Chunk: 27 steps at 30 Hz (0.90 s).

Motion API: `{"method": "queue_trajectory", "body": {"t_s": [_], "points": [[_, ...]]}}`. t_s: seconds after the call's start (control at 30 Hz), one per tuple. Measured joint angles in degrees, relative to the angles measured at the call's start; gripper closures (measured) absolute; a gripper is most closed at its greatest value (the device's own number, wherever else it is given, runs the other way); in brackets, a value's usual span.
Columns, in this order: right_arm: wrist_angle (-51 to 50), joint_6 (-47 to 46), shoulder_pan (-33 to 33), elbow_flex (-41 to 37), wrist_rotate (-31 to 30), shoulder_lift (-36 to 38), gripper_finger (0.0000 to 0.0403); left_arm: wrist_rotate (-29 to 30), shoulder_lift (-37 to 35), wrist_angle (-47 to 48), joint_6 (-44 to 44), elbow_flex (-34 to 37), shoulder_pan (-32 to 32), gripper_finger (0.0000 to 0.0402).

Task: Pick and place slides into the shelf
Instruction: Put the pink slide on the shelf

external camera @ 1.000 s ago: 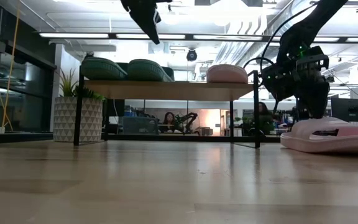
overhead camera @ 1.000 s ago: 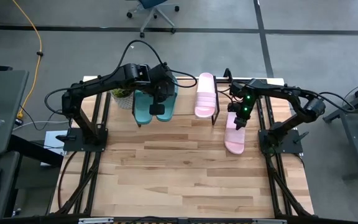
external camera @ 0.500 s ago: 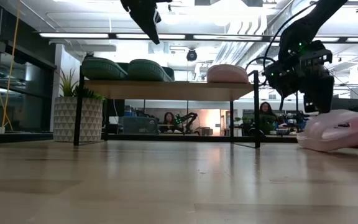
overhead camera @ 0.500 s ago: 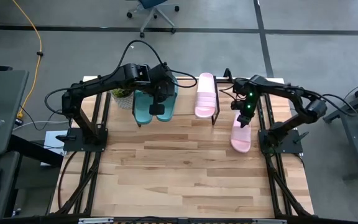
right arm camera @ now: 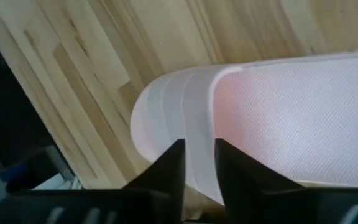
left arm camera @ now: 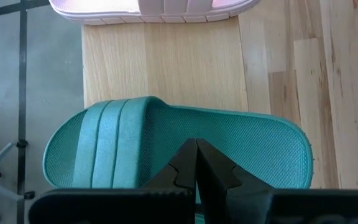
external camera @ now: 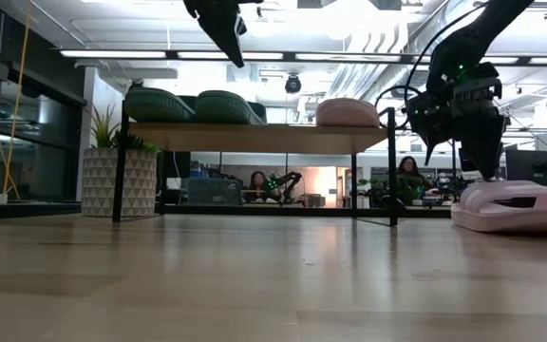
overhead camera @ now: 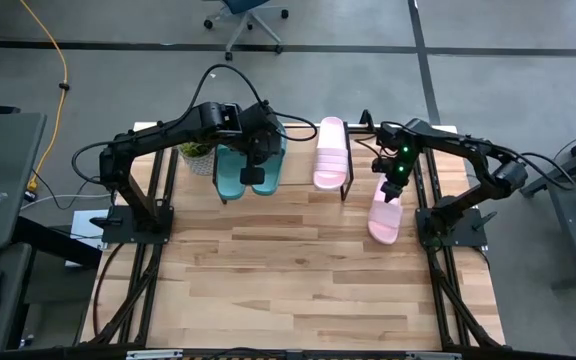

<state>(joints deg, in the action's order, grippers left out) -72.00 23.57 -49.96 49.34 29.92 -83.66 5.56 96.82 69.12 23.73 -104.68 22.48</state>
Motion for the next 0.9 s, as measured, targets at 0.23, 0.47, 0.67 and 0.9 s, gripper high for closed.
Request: {"method": "queue_trajectory", "body": {"t_s": [0.23,0.47,0.67,0.9], "points": [[0.61,-0.10,0.00,-1.36,-0.96,-0.33,0.0276,0.00,0.00,0.00,-0.02,0.00,0.00,0.0401],[2.02,-0.53,-0.35,-2.89,-0.96,-0.35,0.0269,0.00,0.00,0.00,-0.02,0.00,0.00,0.0401],[1.98,-0.13,0.28,-2.89,0.14,-0.35,0.0269,0.00,0.00,0.00,-0.02,0.00,0.00,0.0401],[1.98,-0.17,1.24,-2.89,0.08,-0.35,0.0269,0.00,0.00,0.00,-0.02,0.00,0.00,0.0401]]}}
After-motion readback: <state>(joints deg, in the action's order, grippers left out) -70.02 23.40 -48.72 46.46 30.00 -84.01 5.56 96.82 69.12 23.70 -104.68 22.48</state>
